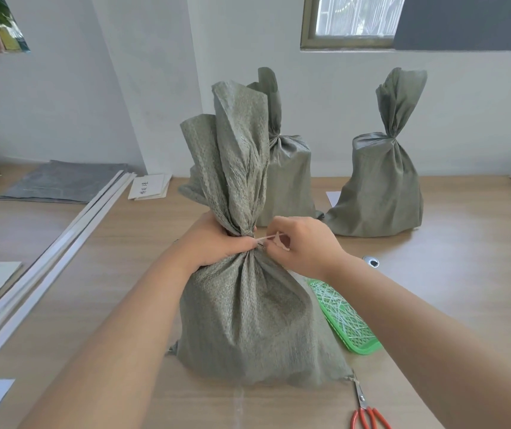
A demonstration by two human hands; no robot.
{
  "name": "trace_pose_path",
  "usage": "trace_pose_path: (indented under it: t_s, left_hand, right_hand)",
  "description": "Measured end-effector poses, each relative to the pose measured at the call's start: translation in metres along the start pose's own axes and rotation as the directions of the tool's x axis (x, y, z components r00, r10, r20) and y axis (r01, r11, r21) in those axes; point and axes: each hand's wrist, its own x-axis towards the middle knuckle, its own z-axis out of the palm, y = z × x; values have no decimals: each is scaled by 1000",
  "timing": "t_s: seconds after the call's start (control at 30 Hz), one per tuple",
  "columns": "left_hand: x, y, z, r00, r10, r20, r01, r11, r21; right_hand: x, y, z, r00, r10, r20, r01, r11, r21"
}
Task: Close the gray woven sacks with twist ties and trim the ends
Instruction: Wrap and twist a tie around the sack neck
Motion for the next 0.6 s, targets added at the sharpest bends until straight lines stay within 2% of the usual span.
trace_pose_path:
  t_s: [0.2,0.33,0.6]
  left_hand:
    - [4,4,0,1000,-7,21,7,1000,4]
    - [11,2,-3,1000,-19,23,19,1000,5]
    - [25,5,-2,1000,1,20,-1,1000,19]
  right_hand:
    - [-18,24,-11,967,187,171,-228,937,265]
    - [-33,42,-13,925,338,173,-378,859,346]
    - [-92,71,21,745,626,231,-662,648,377]
